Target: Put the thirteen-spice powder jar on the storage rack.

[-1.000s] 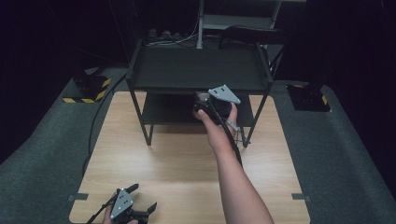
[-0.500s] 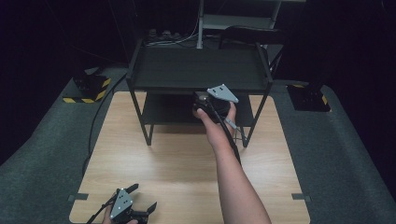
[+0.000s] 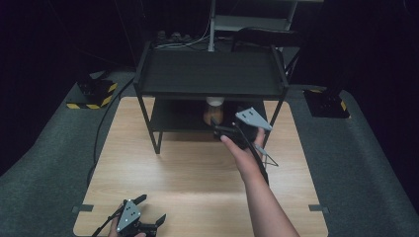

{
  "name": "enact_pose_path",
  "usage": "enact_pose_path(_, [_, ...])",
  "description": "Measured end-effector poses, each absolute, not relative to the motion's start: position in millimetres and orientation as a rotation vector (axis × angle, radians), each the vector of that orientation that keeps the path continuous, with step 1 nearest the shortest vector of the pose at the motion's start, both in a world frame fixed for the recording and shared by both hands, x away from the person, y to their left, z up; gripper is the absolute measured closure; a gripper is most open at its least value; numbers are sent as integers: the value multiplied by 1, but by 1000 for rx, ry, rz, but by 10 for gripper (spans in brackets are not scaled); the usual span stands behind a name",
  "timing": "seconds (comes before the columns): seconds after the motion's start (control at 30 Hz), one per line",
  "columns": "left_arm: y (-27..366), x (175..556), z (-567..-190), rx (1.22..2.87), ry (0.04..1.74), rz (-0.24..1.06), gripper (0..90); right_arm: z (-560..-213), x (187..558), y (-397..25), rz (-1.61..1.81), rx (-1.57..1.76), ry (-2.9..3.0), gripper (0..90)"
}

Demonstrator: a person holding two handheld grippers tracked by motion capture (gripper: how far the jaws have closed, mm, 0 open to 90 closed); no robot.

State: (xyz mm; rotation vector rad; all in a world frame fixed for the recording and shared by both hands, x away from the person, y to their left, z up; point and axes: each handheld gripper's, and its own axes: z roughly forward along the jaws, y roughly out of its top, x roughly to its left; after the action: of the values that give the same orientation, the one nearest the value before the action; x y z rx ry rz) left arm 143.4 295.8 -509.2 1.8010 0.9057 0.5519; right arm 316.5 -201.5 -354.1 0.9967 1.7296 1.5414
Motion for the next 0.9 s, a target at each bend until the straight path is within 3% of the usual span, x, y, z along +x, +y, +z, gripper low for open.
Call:
enact_pose_path(0.33, [294,143,-509,1803,908,556,7,-403,253,-276,1606,955,1734,3])
enact_pose_path(0.9, [294,143,-508,1813,898,557,7,-455,169,-327,1625,945,1717,4])
